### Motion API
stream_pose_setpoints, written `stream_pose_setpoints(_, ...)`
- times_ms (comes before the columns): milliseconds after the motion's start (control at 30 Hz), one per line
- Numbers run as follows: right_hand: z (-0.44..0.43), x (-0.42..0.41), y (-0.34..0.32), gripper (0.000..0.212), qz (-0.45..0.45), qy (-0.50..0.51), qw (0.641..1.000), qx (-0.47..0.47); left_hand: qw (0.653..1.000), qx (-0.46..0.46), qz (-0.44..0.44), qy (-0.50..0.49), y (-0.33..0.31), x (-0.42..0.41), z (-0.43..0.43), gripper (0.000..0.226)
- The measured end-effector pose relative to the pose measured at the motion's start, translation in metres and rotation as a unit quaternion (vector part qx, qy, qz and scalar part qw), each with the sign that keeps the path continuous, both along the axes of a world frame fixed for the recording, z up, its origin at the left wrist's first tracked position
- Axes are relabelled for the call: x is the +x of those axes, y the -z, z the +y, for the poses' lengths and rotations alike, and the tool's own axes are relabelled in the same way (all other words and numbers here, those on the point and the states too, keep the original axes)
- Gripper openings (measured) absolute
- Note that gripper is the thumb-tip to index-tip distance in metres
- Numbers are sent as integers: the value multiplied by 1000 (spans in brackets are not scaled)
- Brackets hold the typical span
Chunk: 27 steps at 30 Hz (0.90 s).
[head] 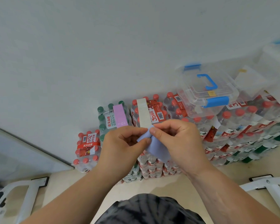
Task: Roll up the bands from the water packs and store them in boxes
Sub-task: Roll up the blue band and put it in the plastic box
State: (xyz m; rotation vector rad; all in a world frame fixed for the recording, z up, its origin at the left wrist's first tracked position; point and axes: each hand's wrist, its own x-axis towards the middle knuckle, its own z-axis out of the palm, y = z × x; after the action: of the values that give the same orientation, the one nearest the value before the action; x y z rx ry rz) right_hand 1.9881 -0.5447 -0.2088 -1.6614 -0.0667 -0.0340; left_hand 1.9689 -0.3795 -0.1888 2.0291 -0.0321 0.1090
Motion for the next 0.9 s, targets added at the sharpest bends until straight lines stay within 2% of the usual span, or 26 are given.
stream_pose_setpoints(233,3,4,0,6,-4,-5,999,38,999,-50,-6,-1,2,5,1,22)
stream_pose_setpoints(400,4,6,8,1,19,14,996,84,976,-199,86,1,0,16,1,12)
stream_pose_setpoints(467,3,5,10,3,34,14,995,92,973,-204,106,5,1,18,2,12)
stream_pose_setpoints(700,1,7,9,2,61,6,992,107,983,-158,89,-2,4,19,3,11)
stream_pose_setpoints(900,1,6,4,9,44,13,994,95,978,-186,88,-14,5,22,1,16)
